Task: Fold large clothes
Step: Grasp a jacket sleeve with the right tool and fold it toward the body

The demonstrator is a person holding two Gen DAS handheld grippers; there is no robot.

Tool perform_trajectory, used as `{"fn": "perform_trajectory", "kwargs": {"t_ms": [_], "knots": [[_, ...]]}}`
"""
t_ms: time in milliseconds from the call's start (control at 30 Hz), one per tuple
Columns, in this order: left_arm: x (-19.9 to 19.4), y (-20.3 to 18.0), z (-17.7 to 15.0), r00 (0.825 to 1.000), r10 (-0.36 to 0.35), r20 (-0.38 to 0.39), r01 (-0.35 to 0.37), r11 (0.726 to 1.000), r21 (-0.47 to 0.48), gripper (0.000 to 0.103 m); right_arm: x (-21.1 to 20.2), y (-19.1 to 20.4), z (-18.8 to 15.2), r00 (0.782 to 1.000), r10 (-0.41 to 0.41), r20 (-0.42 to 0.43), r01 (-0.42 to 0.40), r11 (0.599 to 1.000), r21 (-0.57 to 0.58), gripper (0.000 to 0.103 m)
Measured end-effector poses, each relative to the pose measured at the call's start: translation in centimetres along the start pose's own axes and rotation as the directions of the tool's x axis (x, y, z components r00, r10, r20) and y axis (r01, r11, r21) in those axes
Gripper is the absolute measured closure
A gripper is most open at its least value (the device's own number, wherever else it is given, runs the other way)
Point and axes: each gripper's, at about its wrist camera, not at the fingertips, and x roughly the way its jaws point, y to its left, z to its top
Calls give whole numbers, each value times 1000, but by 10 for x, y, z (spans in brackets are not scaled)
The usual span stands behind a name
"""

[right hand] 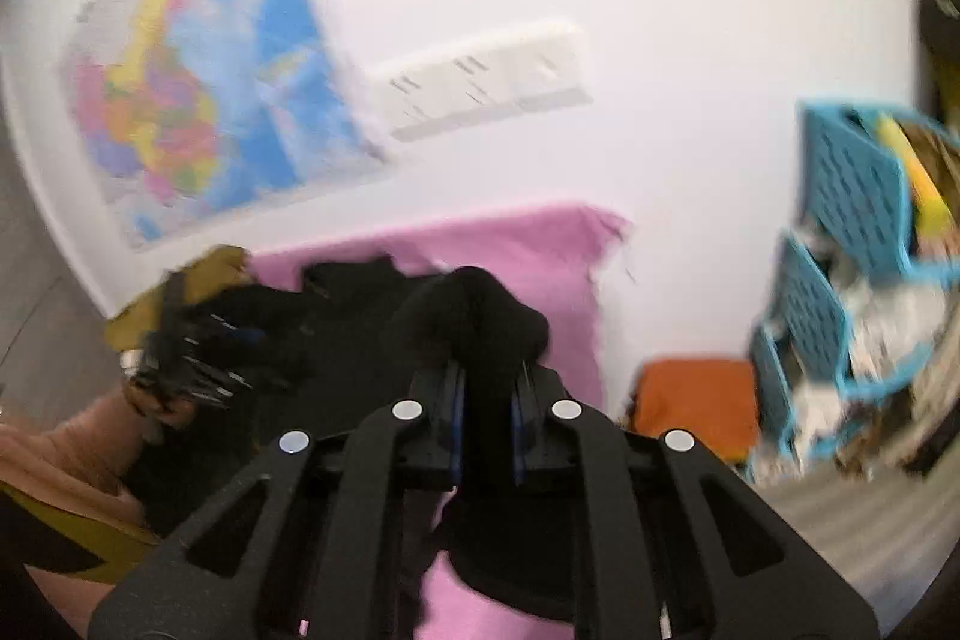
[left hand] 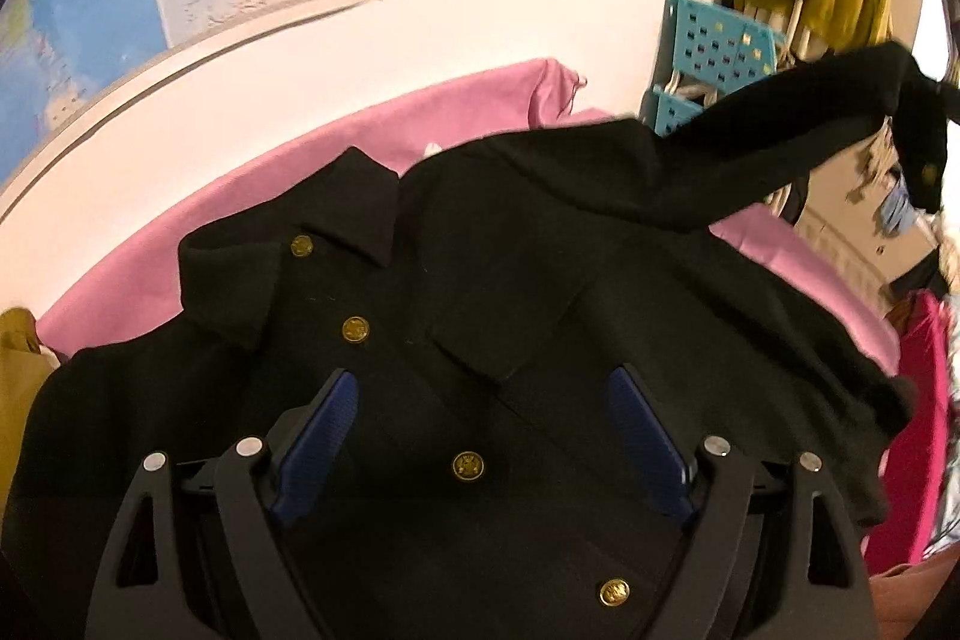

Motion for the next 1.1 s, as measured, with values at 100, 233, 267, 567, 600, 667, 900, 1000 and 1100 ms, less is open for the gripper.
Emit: {"fn": "perform_trajectory", "kwargs": {"t_ms": [100,233,267,567,600,667,900,1000,1100], "knots": [[-11,9,-4,999,-29,25,30,999,-36,19,11,40,21,993,107,-43,-109,992,-68,92],[-34,22,-15,996,-52,79,57,996,-66,19,51,107,23,970,198,-142,-222,957,-185,88],[-40,25,-17,994,-63,92,70,995,-75,19,70,128,20,954,238,-182,-274,939,-207,87],[-87,62,-57,987,-58,152,84,982,-170,16,205,218,-43,859,308,-408,-421,880,-221,38],[-88,62,-61,988,-55,142,79,982,-171,16,207,215,-46,857,313,-410,-424,880,-214,38],[-85,58,-70,990,-69,120,89,982,-166,16,201,192,-47,875,320,-363,-401,899,-176,38],[-51,15,-75,979,-203,-8,202,975,-91,9,182,54,-65,970,143,-195,-123,986,114,37],[-34,-6,-71,965,-253,-64,249,966,-66,8,191,9,-80,975,65,-213,-24,981,193,38],[-14,-15,-69,954,-271,-127,262,961,-87,19,208,-7,-88,969,87,-233,-33,974,225,38]]}}
